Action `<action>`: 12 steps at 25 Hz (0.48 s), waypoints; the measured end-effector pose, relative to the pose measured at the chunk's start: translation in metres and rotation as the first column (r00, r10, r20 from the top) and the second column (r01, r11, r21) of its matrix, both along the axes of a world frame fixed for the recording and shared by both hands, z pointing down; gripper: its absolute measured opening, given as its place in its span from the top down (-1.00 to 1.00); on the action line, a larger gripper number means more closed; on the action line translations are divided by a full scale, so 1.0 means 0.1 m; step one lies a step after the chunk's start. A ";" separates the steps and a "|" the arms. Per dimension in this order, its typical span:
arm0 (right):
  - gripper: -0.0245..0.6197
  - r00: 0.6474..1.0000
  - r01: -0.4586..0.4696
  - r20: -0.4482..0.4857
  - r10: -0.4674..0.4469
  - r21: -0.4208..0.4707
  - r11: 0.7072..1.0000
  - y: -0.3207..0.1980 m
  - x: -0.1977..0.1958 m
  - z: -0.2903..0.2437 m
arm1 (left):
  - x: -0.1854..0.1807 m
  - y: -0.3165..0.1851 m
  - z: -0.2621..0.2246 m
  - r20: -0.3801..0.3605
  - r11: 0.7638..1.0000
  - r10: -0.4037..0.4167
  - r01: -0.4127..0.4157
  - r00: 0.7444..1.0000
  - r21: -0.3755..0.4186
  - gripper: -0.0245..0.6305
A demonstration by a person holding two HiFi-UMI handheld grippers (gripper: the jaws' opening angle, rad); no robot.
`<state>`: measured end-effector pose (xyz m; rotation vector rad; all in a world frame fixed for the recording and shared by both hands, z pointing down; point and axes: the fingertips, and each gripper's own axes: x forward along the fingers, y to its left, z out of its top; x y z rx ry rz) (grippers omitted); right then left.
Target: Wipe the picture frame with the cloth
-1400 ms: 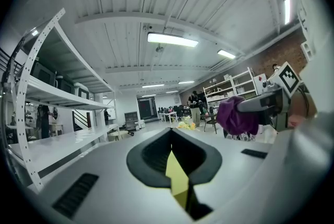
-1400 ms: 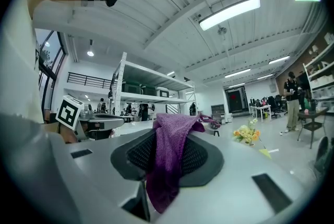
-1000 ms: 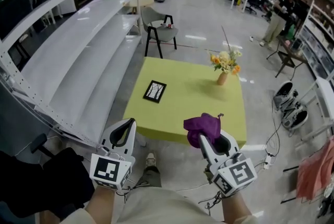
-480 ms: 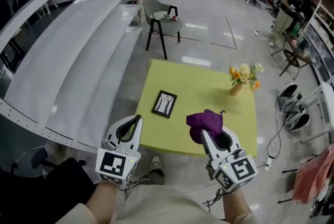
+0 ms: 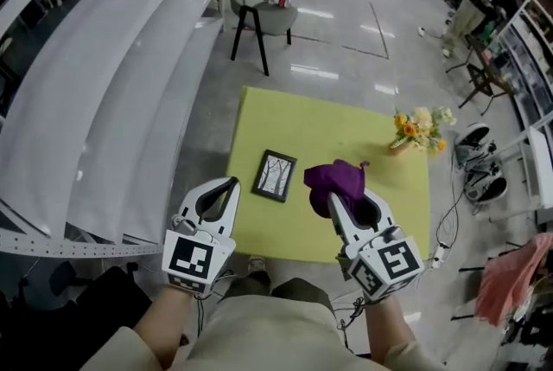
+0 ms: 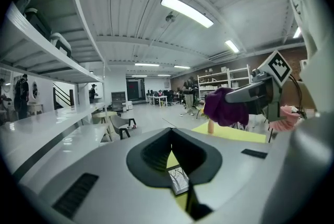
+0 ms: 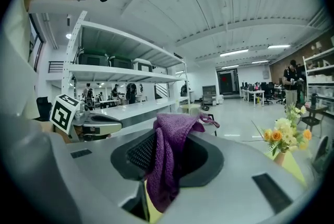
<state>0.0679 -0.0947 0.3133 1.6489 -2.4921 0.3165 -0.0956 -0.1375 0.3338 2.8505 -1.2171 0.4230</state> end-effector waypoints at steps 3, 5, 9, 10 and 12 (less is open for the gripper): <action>0.57 1.000 -0.006 -0.014 0.005 -0.034 0.999 -0.22 -0.01 0.16 | -0.01 -0.20 0.20 0.004 0.999 0.005 -0.005 1.000 -0.041 0.90; 0.57 1.000 -0.006 -0.021 0.005 -0.052 0.999 -0.34 -0.01 0.25 | 0.00 -0.30 0.31 0.010 0.998 0.011 -0.011 1.000 -0.063 0.90; 0.57 1.000 -0.004 -0.009 0.003 -0.098 0.995 -0.55 0.05 0.48 | 0.09 -0.44 0.56 0.027 0.994 0.020 -0.017 0.999 -0.108 0.90; 0.57 1.000 -0.001 0.004 0.002 -0.113 0.994 -0.61 0.07 0.55 | 0.12 -0.47 0.63 0.032 0.993 0.021 -0.017 0.999 -0.121 0.90; 0.57 0.999 0.009 0.043 -0.003 -0.143 0.990 -0.75 0.09 0.69 | 0.17 -0.52 0.74 0.045 0.989 0.023 -0.016 0.999 -0.144 0.90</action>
